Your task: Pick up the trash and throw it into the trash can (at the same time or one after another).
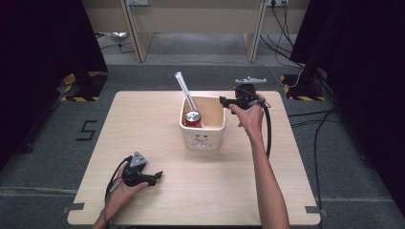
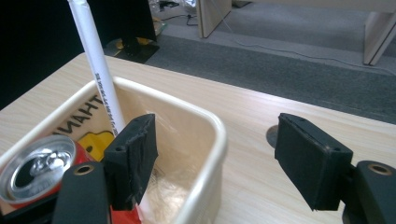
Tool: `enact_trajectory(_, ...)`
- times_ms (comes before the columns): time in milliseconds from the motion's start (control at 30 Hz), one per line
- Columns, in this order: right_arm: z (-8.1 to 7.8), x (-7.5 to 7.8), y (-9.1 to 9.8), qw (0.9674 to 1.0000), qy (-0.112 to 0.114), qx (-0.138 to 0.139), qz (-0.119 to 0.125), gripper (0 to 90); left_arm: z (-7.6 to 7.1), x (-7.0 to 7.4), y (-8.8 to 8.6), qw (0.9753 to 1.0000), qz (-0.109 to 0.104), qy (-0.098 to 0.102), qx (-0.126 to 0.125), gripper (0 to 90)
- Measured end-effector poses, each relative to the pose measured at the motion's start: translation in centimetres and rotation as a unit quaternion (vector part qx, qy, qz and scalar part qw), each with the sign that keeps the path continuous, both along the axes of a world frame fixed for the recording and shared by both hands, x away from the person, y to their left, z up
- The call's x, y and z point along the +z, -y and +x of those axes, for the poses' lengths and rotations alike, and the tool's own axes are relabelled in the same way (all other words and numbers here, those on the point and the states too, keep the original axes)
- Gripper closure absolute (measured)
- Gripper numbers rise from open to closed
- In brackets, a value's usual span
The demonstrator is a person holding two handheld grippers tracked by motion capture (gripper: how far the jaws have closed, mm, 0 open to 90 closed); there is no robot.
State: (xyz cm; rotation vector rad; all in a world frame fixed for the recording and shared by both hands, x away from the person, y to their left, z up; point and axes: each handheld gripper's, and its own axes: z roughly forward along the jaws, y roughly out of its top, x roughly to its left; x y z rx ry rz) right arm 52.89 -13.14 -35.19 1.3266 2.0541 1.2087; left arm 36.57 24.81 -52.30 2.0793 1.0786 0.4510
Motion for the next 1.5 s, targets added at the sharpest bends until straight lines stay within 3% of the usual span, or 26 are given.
enact_trajectory(733, -5.1, -1.6, 5.2, 0.9993, 0.005, -0.011, -0.035, 29.2, 0.0, 0.0, 0.0, 1.0000, 0.000, 0.001, 0.000, 15.3)
enact_trajectory(967, -6.4, -2.7, 5.8, 0.9986, 0.005, -0.014, -0.051, 28.7, 0.0, 0.0, 0.0, 1.0000, 0.002, 0.001, -0.001, 15.2)
enact_trajectory(1500, -9.5, -4.1, 6.3, 0.9988, 0.018, -0.002, -0.047, 28.6, 0.0, 0.0, 0.0, 1.0000, 0.001, 0.000, -0.001, 15.2)
